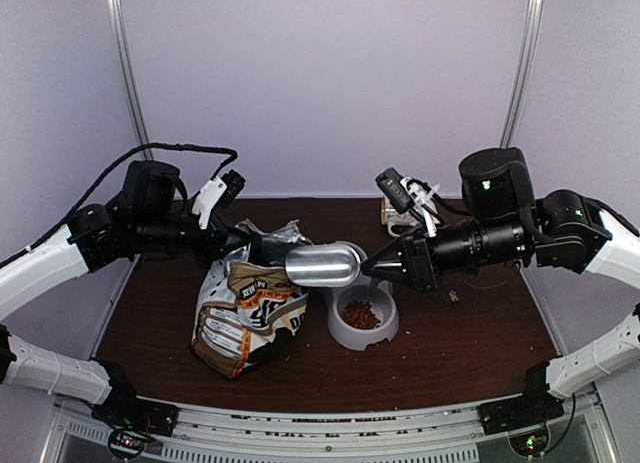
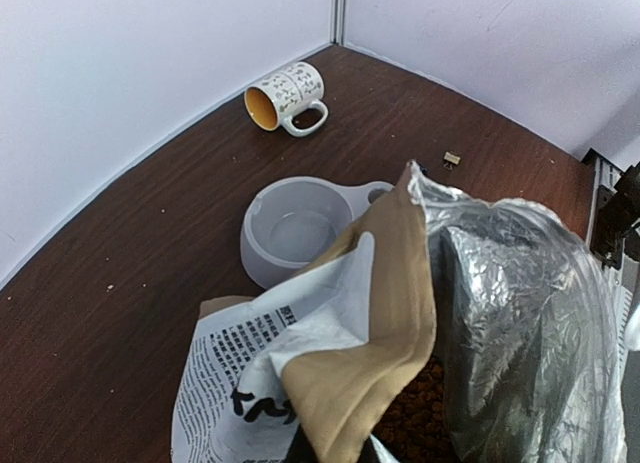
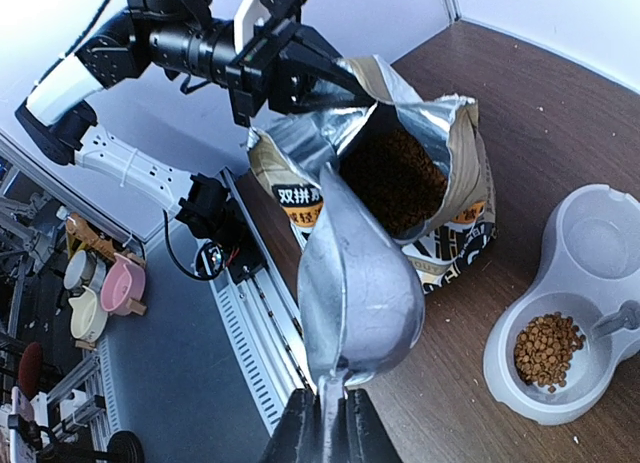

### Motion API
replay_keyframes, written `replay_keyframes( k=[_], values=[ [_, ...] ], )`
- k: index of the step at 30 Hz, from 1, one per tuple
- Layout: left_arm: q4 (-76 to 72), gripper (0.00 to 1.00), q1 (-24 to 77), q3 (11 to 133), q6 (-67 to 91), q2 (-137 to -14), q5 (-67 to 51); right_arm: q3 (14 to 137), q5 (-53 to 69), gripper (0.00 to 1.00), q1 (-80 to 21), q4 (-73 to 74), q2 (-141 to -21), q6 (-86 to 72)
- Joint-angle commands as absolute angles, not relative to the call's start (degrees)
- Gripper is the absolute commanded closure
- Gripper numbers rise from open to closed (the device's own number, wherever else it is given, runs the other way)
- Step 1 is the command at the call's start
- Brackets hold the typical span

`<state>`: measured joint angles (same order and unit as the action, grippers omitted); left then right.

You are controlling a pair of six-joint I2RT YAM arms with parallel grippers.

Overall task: Serve the pet food
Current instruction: Insert the spatula into the pet food bag.

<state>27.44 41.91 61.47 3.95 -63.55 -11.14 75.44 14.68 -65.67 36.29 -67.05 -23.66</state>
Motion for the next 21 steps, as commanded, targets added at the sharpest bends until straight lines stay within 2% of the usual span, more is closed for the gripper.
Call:
replay_keyframes(
  k=[1,10,21],
  values=[
    [19.51,1.0,41.83,61.51,1.99,-63.04,-13.39,79.84,12.29,1.0,-66.01,34.97,-66.77,-22.01],
    [19.51,1.0,42.94,61.39,0.85,-63.01,-14.82,85.07,1.92,1.0,-66.87,44.92,-73.66,-17.2],
    [19.51,1.0,44.98,61.27,-0.12,-63.78,-15.39,96.94,-4.03,1.0,-73.15,58.35,-90.0,-12.24]
  ],
)
